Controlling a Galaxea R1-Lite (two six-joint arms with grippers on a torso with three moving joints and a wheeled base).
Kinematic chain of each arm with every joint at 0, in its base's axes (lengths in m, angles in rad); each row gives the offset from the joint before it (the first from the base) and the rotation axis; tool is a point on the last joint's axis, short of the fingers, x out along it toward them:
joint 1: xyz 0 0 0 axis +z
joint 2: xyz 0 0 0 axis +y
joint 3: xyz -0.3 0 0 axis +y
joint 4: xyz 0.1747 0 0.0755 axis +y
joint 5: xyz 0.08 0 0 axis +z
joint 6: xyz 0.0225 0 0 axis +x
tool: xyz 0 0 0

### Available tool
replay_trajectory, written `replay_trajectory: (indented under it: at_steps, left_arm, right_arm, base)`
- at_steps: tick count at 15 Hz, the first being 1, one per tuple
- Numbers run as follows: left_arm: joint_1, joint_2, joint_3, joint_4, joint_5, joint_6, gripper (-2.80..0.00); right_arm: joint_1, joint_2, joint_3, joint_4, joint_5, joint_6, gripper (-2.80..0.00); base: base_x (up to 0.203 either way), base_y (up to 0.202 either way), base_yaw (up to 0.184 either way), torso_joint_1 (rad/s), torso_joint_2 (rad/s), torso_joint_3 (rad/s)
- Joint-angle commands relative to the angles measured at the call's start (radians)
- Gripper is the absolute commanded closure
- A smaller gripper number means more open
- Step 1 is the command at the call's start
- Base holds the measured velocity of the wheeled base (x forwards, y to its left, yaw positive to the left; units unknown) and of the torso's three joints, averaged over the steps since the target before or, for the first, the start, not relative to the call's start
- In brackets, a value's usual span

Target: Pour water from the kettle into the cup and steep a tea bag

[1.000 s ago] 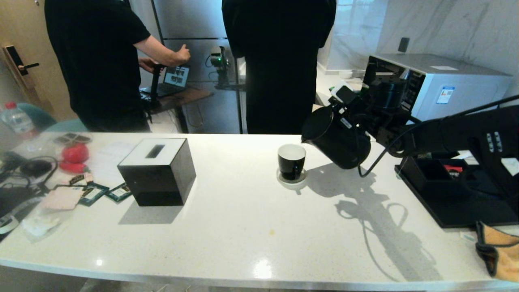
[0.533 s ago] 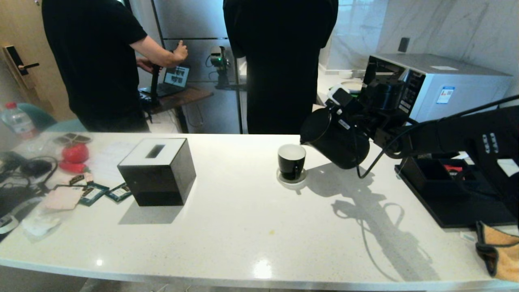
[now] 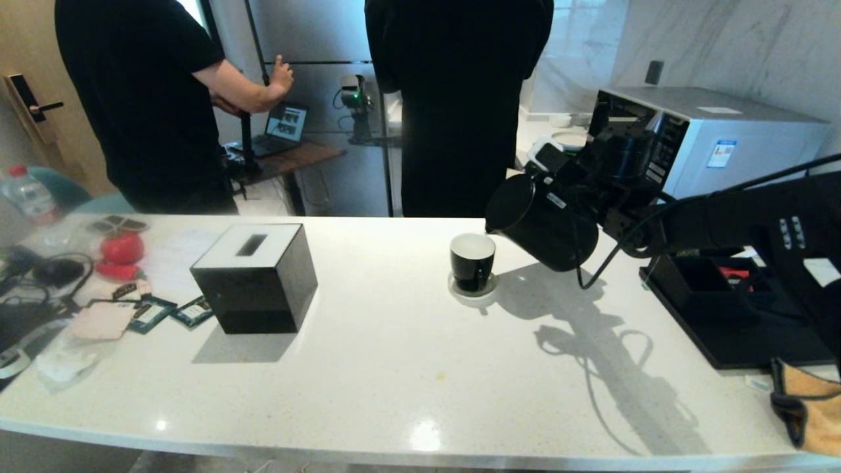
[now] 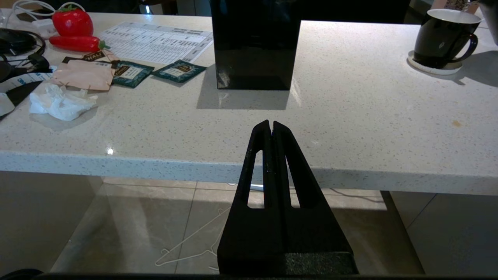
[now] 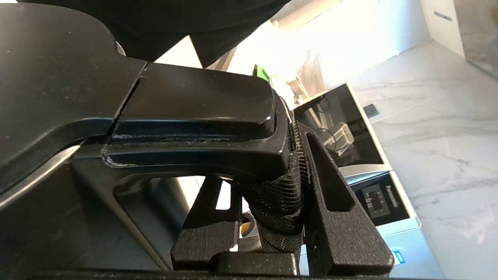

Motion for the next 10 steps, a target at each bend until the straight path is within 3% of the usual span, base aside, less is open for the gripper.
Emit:
replay_trajectory:
  at_steps: [1,4,7,10]
  left_arm:
    - [0.000,0.001,0.000,-0.001,0.000,0.000,0.00]
    - [0.000,0.001,0.000,-0.001,0.000,0.000,0.00]
    - [0.000,0.000,0.000,-0.001,0.000,0.000,0.00]
    - [0.000,0.000,0.000,-0.001,0.000,0.000,0.00]
  right_arm:
    - [0.003,0.000,0.000,-0.006,-0.001,-0.012,0.00]
    - [0.006,0.000,-0.001,-0.012,0.003,-0.037,0.00]
    - [0.008,-0.001,-0.001,-0.031,0.083,-0.079,0.00]
    - [0.008,0.000,-0.006,-0.038,0.084,-0.082,0.00]
  base:
    - [0.000,0.000,0.000,0.000,0.00,0.000]
    - [0.000,0.000,0.000,0.000,0.00,0.000]
    - [0.000,0.000,0.000,0.000,0.00,0.000]
    - [0.000,0.000,0.000,0.000,0.00,0.000]
